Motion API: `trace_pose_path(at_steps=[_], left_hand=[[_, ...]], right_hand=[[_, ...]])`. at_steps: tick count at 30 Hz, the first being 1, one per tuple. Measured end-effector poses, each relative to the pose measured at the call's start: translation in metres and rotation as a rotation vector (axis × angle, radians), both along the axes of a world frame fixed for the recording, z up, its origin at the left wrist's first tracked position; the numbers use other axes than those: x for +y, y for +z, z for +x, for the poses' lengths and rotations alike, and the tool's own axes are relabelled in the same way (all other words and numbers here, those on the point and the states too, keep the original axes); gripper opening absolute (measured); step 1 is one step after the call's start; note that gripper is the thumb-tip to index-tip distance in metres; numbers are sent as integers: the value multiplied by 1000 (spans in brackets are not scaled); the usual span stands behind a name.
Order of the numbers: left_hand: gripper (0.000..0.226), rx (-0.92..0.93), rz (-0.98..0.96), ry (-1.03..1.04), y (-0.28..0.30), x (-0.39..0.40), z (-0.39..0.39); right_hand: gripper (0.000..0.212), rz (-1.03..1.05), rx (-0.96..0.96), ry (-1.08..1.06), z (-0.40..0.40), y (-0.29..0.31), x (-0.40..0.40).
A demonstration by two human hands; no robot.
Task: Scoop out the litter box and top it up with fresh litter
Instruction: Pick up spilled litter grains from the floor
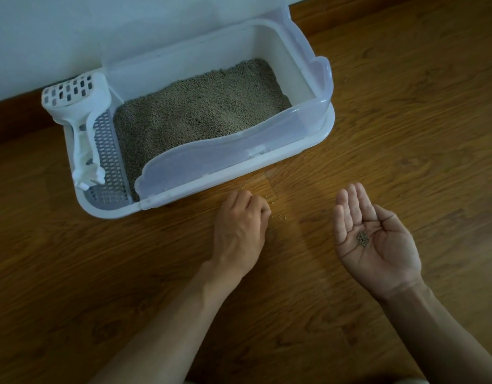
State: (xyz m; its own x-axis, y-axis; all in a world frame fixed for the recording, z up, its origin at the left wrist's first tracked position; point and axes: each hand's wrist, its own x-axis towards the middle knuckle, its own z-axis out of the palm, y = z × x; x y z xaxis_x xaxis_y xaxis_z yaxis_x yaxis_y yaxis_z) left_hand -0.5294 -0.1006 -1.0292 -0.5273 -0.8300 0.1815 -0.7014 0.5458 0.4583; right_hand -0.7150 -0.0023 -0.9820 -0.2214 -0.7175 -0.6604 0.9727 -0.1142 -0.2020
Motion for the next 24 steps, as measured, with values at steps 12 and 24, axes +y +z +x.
trace_pose_path(at_steps=[12, 24], left_hand=[[22, 390, -89, -175, 51, 66, -54], [16, 203, 88, 163, 18, 20, -10]], right_hand=[[55, -32, -140, 181, 4, -12, 3], [43, -45, -80, -31, -6, -6, 1]])
